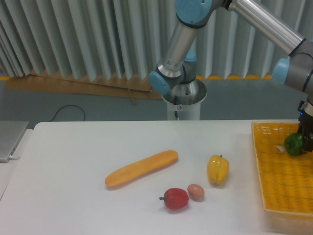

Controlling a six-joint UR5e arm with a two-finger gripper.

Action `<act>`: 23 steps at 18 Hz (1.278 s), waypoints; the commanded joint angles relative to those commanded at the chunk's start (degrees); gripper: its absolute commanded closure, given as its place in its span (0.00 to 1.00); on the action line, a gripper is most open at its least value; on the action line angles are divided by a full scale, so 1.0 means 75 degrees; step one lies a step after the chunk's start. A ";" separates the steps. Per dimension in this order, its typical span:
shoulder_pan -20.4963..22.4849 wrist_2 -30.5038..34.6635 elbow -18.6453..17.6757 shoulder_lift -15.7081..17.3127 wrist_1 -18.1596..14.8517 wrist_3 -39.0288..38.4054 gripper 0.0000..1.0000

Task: Place the green pepper on the table
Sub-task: 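Close the gripper around the green pepper, then lift the green pepper out of the basket and carry it over the table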

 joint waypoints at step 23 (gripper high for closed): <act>-0.0047 0.0164 0.0188 -0.0082 0.0094 -0.0035 0.50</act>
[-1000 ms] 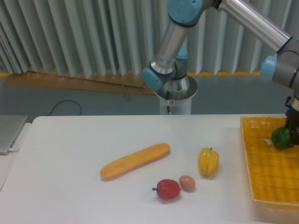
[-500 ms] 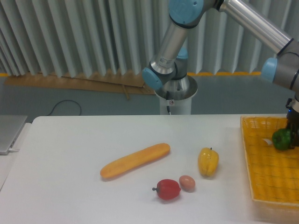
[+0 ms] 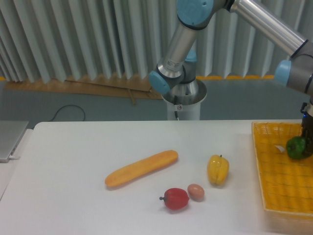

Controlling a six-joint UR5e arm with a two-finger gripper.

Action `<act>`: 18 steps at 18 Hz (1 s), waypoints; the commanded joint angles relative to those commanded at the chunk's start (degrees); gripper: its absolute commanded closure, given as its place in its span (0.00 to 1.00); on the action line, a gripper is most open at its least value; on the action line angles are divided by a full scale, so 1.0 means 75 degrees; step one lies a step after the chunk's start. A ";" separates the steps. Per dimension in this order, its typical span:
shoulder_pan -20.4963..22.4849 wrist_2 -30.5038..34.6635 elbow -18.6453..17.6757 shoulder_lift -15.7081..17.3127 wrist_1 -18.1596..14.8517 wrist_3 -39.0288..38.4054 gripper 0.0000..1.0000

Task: Place the green pepper on the table
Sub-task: 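Lift the green pepper out of the basket and carry it over the table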

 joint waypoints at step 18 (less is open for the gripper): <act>-0.1323 -0.0057 0.0047 0.0984 -0.1065 -0.2809 0.51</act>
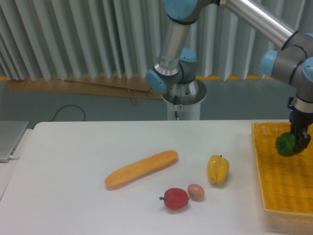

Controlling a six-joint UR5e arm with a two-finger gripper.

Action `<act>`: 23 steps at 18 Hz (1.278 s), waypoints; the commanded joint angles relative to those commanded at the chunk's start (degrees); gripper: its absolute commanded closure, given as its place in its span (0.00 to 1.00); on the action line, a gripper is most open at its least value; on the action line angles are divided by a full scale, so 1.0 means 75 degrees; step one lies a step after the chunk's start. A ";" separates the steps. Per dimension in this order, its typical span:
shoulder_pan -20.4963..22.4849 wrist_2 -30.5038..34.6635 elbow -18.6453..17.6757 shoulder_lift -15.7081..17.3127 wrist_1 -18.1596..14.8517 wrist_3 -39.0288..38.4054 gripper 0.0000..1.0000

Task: Place the green pepper on the table
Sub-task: 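Lift the green pepper out of the basket and carry it over the table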

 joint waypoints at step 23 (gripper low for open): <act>-0.3409 -0.0376 -0.0035 0.0809 -0.0751 -0.5660 0.51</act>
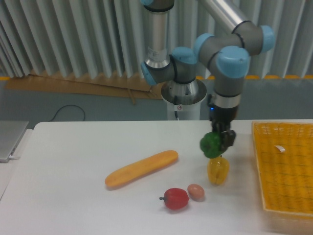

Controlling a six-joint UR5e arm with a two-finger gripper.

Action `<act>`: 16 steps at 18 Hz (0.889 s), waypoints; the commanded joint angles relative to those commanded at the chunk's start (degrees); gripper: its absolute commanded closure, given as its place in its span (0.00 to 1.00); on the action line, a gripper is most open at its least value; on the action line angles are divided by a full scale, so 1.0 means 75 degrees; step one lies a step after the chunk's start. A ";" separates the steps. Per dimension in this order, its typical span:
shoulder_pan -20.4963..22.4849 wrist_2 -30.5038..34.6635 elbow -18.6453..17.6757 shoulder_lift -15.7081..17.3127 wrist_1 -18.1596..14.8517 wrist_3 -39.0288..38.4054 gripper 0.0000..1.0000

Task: Place the green pepper on the table
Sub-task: 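Lift the green pepper out of the basket and carry it over the table, then move the held green pepper beside the yellow pepper and lower it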

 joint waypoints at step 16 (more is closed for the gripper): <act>-0.1444 0.0292 0.0398 -0.0469 0.0082 -0.2394 0.51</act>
